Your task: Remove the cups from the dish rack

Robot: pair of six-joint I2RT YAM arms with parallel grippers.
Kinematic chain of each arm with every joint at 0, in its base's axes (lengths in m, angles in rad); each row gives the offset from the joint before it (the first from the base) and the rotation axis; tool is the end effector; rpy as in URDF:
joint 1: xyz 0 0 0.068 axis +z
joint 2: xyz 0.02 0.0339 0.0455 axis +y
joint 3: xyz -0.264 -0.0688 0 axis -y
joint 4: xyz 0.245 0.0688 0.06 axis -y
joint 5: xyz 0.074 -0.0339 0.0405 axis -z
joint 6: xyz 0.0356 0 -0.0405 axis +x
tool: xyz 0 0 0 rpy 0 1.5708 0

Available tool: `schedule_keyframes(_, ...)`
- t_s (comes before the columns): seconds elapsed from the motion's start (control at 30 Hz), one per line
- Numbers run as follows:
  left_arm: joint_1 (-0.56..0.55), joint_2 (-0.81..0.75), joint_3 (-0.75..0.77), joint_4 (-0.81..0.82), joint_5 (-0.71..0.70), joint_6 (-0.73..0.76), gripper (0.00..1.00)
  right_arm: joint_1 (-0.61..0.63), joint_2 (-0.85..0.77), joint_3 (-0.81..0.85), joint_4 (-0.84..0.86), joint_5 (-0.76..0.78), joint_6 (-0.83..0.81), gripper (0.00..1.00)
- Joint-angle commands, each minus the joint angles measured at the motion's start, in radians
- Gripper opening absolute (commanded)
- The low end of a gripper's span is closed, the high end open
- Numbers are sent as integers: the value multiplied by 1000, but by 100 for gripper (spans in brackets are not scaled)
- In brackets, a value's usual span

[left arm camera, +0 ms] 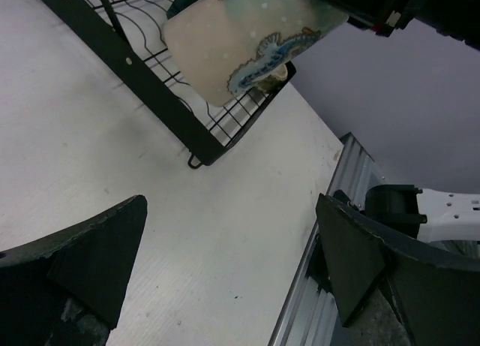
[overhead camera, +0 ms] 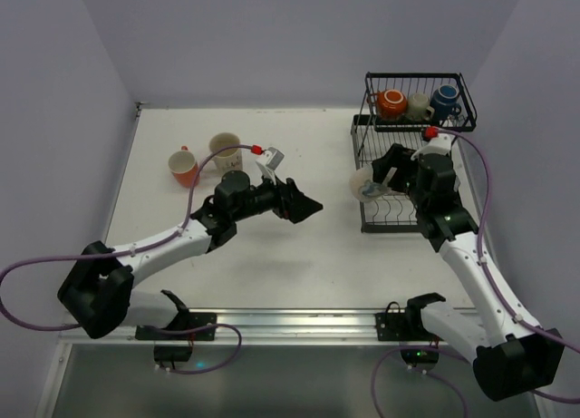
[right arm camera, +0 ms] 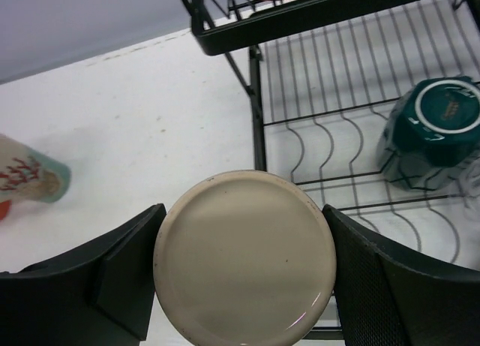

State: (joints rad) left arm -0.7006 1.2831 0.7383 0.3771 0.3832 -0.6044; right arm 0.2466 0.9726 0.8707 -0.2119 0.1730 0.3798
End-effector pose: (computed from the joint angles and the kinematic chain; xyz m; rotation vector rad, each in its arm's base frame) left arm 0.2141 -0.1979 0.2731 0.3990 1.8667 -1.2568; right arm 0.2196 0.0490 0.3328 0.2440 1.8726 0.2666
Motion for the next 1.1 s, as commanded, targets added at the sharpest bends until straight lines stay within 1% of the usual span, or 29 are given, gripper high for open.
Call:
schedule_keyframes(0.0, -14, 67, -13, 325, 49, -101, 99, -1, -58, -7, 183, -151, 140, 0)
schedule_keyframes(0.07, -14, 139, -7, 377, 60, -141, 98, -3, -81, -25, 206, -199, 197, 0)
schedule_keyframes(0.1, -13, 186, -4, 431, 80, -152, 99, -3, -87, -30, 242, -243, 214, 0)
schedule_keyframes(0.23, -14, 281, 13, 543, 106, -196, 98, -1, -112, -56, 298, -326, 292, 0)
schedule_keyframes(0.37, -14, 324, 33, 580, 109, -215, 99, -3, -135, -94, 335, -359, 333, 0)
schedule_keyframes(0.47, -14, 344, 27, 663, 126, -258, 98, -3, -135, -142, 377, -407, 385, 0)
schedule_keyframes(0.57, -14, 367, 13, 764, 143, -317, 93, -1, -120, -185, 442, -455, 441, 0)
schedule_keyframes(0.6, -14, 383, 6, 828, 146, -337, 91, -1, -108, -196, 471, -466, 453, 0)
schedule_keyframes(0.67, -14, 398, -8, 873, 149, -391, 86, -3, -98, -231, 508, -496, 501, 0)
schedule_keyframes(0.77, -14, 433, -26, 989, 166, -468, 71, 0, -75, -281, 617, -535, 579, 0)
schedule_keyframes(0.8, -14, 438, -37, 1049, 166, -483, 57, -1, -68, -289, 646, -555, 591, 0)
schedule_keyframes(0.87, -13, 427, -57, 1056, 155, -497, 40, 2, -58, -315, 664, -561, 622, 0)
schedule_keyframes(0.9, -13, 405, -66, 1053, 151, -486, 26, 2, -58, -325, 689, -561, 628, 0)
schedule_keyframes(0.97, -13, 374, -89, 1027, 131, -468, 15, 5, -49, -341, 697, -566, 640, 1)
schedule_keyframes(1.0, -13, 340, -93, 1011, 123, -459, 6, 10, -43, -348, 707, -570, 643, 2)
schedule_keyframes(1.03, -14, 325, -96, 994, 118, -439, 1, 17, -32, -355, 716, -573, 651, 6)
schedule_keyframes(1.07, -14, 306, -100, 967, 108, -431, 0, 20, -29, -374, 729, -575, 656, 14)
